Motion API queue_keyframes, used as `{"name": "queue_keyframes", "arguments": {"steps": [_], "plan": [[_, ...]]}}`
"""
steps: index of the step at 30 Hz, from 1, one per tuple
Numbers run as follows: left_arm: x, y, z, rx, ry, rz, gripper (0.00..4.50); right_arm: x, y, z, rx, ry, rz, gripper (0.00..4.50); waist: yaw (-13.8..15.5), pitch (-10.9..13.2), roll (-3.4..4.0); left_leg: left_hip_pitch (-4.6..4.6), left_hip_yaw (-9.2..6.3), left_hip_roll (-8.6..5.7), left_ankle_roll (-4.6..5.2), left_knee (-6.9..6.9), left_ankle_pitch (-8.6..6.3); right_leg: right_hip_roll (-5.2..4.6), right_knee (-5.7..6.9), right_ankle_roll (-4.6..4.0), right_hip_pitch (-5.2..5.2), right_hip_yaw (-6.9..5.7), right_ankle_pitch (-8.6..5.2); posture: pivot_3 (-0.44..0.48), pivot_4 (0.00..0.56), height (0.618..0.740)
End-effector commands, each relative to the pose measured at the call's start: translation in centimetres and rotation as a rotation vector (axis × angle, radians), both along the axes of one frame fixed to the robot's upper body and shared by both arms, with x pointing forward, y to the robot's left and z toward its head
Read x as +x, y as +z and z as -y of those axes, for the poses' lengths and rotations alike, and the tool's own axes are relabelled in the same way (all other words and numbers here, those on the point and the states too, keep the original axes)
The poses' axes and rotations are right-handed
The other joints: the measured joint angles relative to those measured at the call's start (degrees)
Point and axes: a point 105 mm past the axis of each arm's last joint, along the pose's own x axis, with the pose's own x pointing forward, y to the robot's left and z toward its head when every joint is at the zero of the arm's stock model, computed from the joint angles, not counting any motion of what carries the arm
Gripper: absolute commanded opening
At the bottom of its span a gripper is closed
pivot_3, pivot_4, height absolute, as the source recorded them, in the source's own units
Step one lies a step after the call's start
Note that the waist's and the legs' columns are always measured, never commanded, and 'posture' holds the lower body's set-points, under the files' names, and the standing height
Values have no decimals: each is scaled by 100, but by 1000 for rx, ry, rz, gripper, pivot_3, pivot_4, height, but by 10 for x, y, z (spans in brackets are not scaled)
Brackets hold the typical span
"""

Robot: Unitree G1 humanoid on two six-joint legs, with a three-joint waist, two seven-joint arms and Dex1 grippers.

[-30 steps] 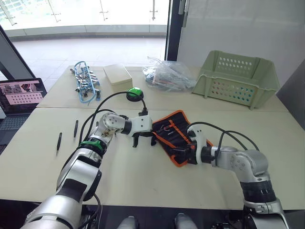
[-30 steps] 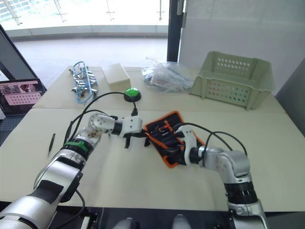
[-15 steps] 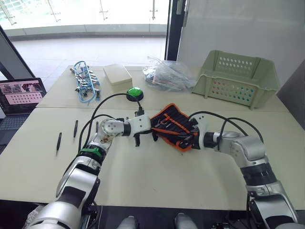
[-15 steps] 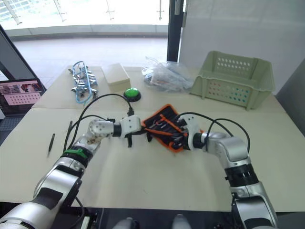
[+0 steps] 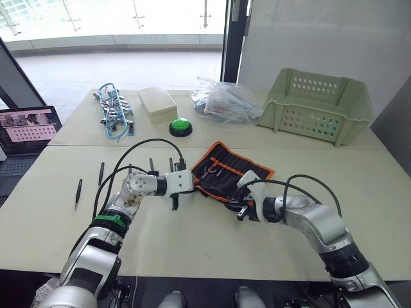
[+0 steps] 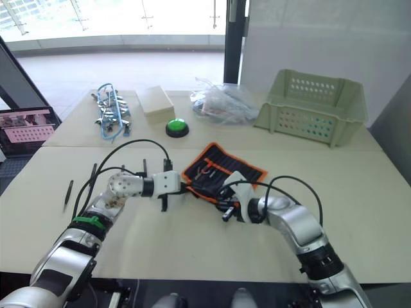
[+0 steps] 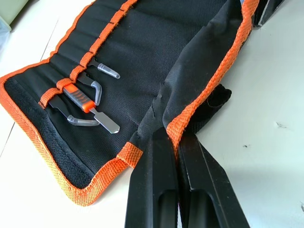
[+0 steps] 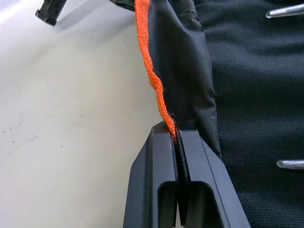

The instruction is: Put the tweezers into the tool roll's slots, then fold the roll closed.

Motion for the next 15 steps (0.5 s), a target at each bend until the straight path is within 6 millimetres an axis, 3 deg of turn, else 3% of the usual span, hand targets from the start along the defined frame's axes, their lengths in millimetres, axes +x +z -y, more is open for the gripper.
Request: {"name": "queue_keyframes", "arguments": {"steps": [1, 6, 11, 15], "plan": [[2, -2, -4, 9, 14, -45, 923, -2, -6, -1, -33, 21, 17, 634, -8, -3, -4, 2, 0, 0, 0, 0, 0, 0, 4, 0, 1, 0, 0, 0, 150, 740], [-1, 12, -15, -39, 3, -61, 2543, -9, 9, -7, 43, 98, 20, 2278, -27, -5, -8, 3, 0, 0, 0, 0, 0, 0, 7, 0, 4, -1, 0, 0, 150, 740], [-16, 43, -24, -225, -16, -136, 4152, -26, 41, -14, 242, 201, -41, 3953, -54, -5, -8, -5, -3, 1, -1, 1, 0, 0, 10, 0, -5, 0, 0, 0, 150, 740], [-31, 79, -26, -411, -26, -181, 4152, -40, 68, -14, 436, 263, -118, 3953, -51, -5, -9, -8, -14, 2, -1, 1, 0, 0, 12, 0, -7, -1, 0, 0, 150, 740]]}}
